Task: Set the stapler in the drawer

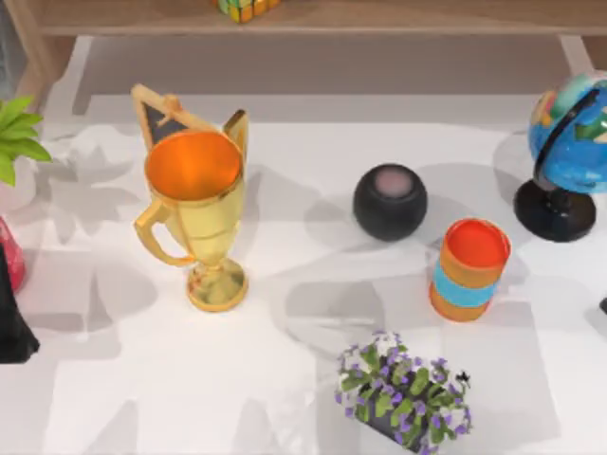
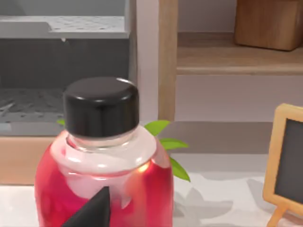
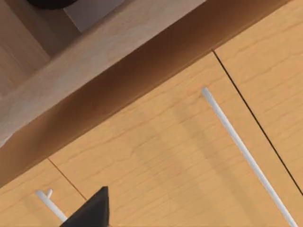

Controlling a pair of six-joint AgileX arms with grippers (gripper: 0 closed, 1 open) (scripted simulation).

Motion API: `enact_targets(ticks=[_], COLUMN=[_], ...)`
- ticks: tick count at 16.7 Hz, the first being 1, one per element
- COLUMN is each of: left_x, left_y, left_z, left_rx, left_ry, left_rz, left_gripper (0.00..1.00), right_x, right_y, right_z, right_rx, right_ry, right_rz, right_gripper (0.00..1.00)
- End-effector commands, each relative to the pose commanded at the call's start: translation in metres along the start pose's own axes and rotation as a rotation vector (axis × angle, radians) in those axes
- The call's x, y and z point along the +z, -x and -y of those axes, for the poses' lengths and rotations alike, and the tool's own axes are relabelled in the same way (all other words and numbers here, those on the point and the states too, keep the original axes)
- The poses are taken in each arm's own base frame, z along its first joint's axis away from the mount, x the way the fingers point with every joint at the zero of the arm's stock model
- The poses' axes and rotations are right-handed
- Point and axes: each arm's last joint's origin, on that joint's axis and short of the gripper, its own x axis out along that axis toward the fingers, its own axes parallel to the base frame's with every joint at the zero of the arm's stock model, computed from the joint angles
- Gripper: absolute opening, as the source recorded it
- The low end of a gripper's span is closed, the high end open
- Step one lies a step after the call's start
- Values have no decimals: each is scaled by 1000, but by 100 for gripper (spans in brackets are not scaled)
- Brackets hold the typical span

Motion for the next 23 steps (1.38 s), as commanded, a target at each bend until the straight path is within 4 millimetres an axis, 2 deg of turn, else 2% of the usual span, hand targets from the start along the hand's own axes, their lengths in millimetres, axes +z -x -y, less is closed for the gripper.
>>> enact_targets(ticks=[3,6,9,12,15,21,23], left_x=[0,0,0,0,0,0,0], left_y=[0,0,0,0,0,0,0], left_z=[0,0,0,0,0,0,0], left_rx=[0,0,0,0,0,0,0], left_ry=[0,0,0,0,0,0,0], left_rz=[0,0,0,0,0,0,0], left_gripper=[100,100,100,100,100,100,100], right_x=[-40,-85,-126,-156,-171,-169,-170], right_y=[-44,-77,-98,-108,-111,-112,-118], right_z=[-4,-17,-34,-51,-61,-63,-62], right_rx=[-7,-15,-19,-17,-12,-8,-12], right_ry=[179,341,475,563,600,599,601], right_rz=[-3,-5,-3,-2,-4,-2,-4], right_gripper=[100,100,100,100,100,100,100])
